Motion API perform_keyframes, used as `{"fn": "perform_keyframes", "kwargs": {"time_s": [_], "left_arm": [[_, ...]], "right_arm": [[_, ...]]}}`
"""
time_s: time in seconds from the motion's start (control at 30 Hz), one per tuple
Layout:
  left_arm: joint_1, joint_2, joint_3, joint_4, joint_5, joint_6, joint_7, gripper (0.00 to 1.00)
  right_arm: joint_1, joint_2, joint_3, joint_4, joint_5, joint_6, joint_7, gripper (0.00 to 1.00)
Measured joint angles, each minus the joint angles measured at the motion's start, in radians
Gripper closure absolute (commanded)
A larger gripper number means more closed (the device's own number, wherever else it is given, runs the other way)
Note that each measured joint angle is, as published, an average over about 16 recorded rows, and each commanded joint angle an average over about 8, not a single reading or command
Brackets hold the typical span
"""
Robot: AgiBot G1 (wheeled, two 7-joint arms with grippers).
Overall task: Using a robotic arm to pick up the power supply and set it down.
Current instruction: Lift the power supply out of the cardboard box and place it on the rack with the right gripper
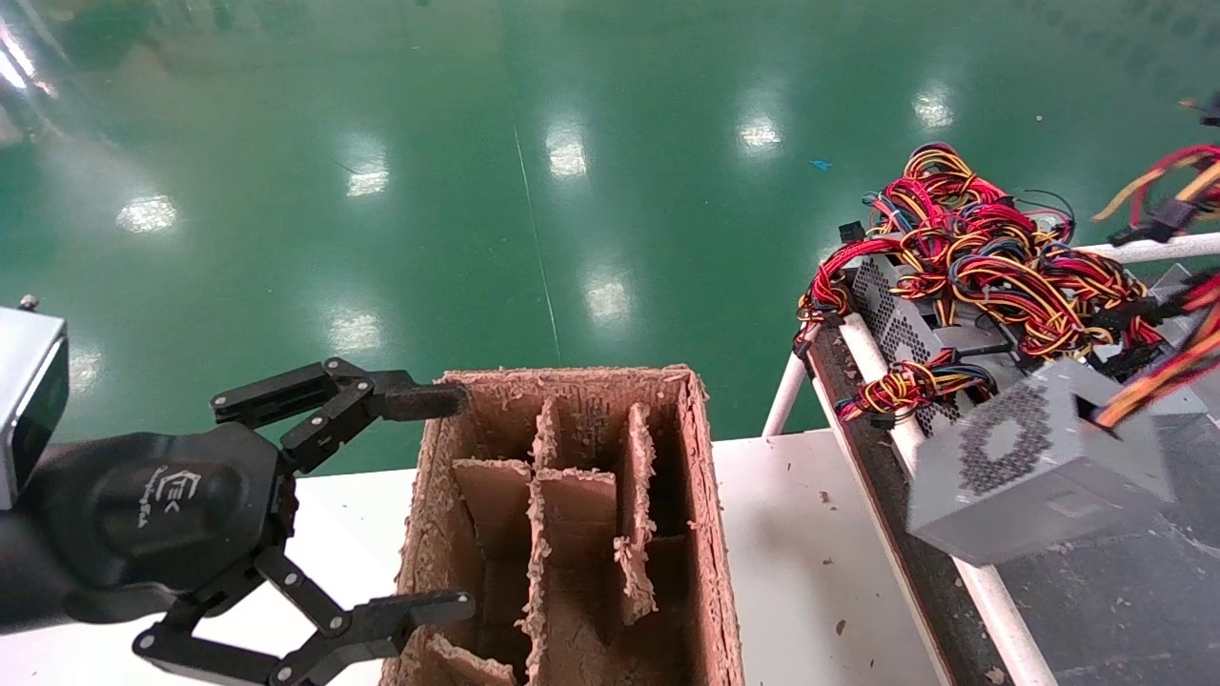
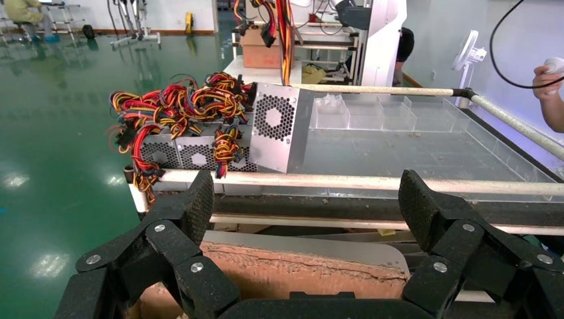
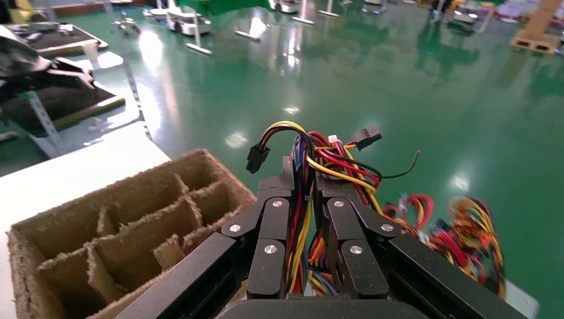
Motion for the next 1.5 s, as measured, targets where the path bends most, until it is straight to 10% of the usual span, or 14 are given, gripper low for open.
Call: {"fn": "perform_keyframes", "kwargs": {"time_s": [0.57,1.5], "left_arm": [[0.000,0.000,0.000,0.000,0.000,0.000,0.000,0.00],[0.000,0.000,0.001,0.000,-0.001,0.000,0.001,0.00]], "right_arm": [[-0.033,0.065,-0.056,-0.063,-0.075,0.004,-0.083,1.00],[-0.028,-0.105,-0.109,-0.160,-0.079,0.010,-0.120,1.00]]}}
